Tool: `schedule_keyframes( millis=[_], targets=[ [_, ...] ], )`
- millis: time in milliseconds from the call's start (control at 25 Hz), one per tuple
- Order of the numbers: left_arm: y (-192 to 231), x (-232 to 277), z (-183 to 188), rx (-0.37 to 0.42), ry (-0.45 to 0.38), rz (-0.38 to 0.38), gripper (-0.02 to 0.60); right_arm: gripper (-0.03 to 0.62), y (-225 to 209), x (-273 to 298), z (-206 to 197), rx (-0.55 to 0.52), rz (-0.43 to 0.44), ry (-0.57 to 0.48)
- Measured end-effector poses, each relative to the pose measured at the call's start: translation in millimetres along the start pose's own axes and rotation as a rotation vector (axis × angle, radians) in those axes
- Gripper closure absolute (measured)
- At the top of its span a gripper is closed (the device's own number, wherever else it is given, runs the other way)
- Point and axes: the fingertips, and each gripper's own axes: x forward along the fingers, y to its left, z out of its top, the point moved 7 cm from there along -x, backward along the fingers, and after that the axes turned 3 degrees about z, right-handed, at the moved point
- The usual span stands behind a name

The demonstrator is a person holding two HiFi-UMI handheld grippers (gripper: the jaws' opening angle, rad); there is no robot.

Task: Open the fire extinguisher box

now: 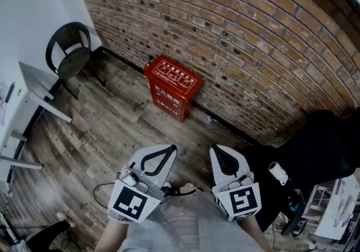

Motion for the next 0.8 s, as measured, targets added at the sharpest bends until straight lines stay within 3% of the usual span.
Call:
schedule_keyframes(
  millis=[800],
  targets=[
    [1.8, -4.0, -2.0, 0.001, -0.003, -0.005, 0.583, 0.588, 6.8, 1.9, -0.5, -0.001, 0.001, 0.006]
  ],
)
